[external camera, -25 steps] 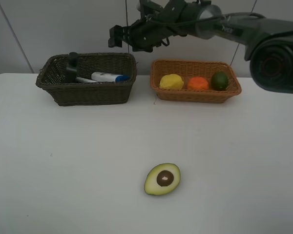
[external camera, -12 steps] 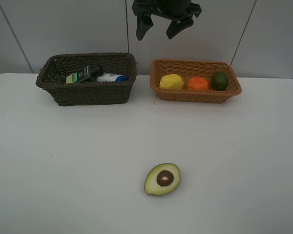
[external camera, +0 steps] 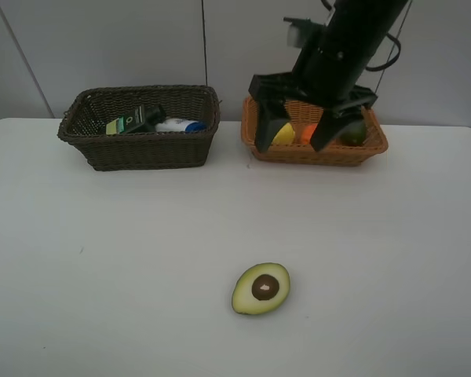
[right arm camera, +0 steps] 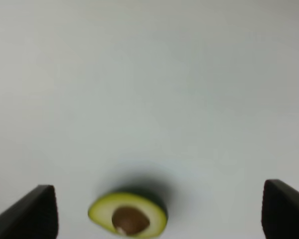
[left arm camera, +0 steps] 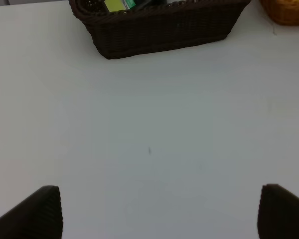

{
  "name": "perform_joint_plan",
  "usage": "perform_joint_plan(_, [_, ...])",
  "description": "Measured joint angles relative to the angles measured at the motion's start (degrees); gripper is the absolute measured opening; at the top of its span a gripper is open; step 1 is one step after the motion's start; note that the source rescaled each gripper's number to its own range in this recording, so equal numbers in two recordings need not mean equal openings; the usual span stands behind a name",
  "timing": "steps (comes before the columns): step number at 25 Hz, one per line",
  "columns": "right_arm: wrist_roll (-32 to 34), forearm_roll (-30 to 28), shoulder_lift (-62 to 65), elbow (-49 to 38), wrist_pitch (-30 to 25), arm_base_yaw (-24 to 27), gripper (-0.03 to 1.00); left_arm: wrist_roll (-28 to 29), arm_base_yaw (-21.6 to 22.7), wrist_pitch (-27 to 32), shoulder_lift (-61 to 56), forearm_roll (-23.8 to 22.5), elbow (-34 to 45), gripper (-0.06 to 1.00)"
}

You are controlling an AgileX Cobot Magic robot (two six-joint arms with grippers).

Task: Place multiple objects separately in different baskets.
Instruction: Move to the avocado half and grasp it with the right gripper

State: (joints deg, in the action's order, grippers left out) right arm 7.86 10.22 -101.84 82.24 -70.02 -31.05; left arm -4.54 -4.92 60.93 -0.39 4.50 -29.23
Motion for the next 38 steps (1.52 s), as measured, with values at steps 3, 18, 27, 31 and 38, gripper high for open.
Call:
perform_joint_plan(3, [0.3,0.1,1.3,-9.2,1.7,-1.6,0.87,0.0,0.0,0.0,0.0,0.0,0.0,1.00])
perform_joint_plan(18, [0.4,6.7,-0.3,-24.0,21.6,-3.3,0.87,0.0,0.0,0.0,0.0,0.0,0.0,1.00])
perform_joint_plan(27, [4.8,9.7,-7.4,-24.2,23.3,-3.3,0.87,0.0,0.0,0.0,0.0,0.0,0.0,1.00])
perform_joint_plan(31, [7.3,10.6,-9.2,-24.2,23.7,-3.3,0.87,0.0,0.0,0.0,0.0,0.0,0.0,1.00])
perform_joint_plan(38, [10.7,12.7,-9.7,-24.2,24.2,-3.3,0.87,0.0,0.0,0.0,0.0,0.0,0.0,1.00])
